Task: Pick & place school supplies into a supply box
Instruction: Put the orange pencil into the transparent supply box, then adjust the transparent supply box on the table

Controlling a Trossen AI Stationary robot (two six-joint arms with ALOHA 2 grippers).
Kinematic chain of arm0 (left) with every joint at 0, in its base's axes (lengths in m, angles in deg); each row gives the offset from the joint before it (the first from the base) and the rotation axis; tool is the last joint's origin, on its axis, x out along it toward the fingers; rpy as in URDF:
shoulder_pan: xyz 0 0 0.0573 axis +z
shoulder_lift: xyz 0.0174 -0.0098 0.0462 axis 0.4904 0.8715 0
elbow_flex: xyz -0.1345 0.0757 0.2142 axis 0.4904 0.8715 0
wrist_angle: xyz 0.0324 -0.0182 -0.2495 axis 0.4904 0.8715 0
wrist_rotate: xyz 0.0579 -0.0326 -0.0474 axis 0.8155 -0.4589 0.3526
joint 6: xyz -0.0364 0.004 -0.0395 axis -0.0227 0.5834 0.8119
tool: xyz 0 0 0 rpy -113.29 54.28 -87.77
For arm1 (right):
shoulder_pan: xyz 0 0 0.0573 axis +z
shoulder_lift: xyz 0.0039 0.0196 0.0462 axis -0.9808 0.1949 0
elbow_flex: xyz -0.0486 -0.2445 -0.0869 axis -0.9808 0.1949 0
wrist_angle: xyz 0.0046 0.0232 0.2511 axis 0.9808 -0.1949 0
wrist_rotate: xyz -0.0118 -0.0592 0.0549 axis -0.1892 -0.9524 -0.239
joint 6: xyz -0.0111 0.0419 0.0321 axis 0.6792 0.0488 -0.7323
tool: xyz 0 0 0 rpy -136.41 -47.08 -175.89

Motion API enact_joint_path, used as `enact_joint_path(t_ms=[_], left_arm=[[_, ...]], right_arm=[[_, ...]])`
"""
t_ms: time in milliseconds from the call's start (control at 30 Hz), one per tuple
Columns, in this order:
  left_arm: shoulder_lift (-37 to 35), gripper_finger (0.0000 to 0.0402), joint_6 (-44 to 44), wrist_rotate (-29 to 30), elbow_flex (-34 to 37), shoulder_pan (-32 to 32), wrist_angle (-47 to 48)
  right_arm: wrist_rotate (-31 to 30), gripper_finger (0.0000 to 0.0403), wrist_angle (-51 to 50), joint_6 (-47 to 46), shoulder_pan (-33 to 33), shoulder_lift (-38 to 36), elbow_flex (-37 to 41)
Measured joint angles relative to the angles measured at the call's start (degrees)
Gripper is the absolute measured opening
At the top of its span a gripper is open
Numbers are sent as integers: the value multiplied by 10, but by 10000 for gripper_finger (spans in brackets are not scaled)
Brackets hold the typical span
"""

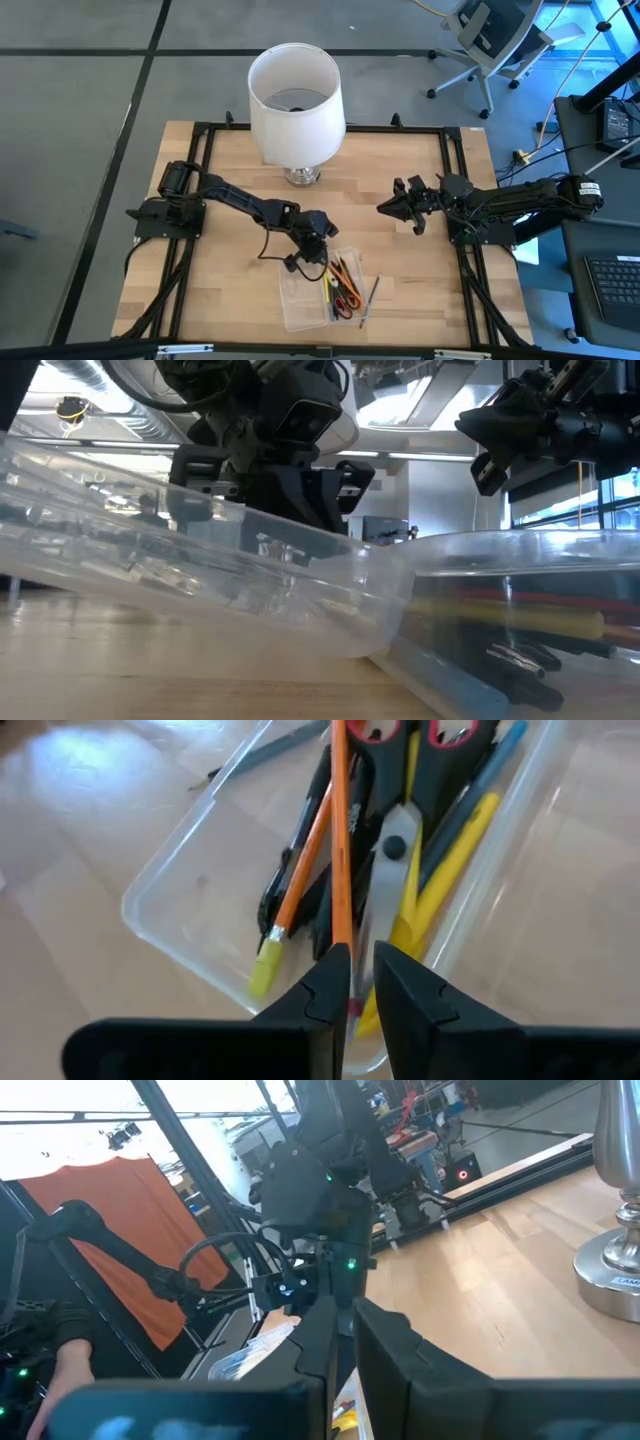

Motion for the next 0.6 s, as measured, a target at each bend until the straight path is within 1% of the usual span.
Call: enact_joint_path(t_ms=[167,300,400,467,500,567,600], left_arm=[[-4,45,1,16,0,1,-2],[-15,45,19,16,0,1,1],[-37,45,28,29,0,1,1],[-56,45,29,55,0,1,2],[-65,45,29,68,0,1,0],[-89,45,34,92,0,1,3],[-101,45,43,99,0,1,1]], right_arm=[[10,42,0,-8,0,0,0],[53,42,0,19,0,0,0],[80,42,-14,9,1,0,-8],[82,42,-57,6,8,0,-30],[82,42,-95,14,15,0,-47],[81,42,-210,41,34,0,-95],[74,42,-286,55,44,0,-127]])
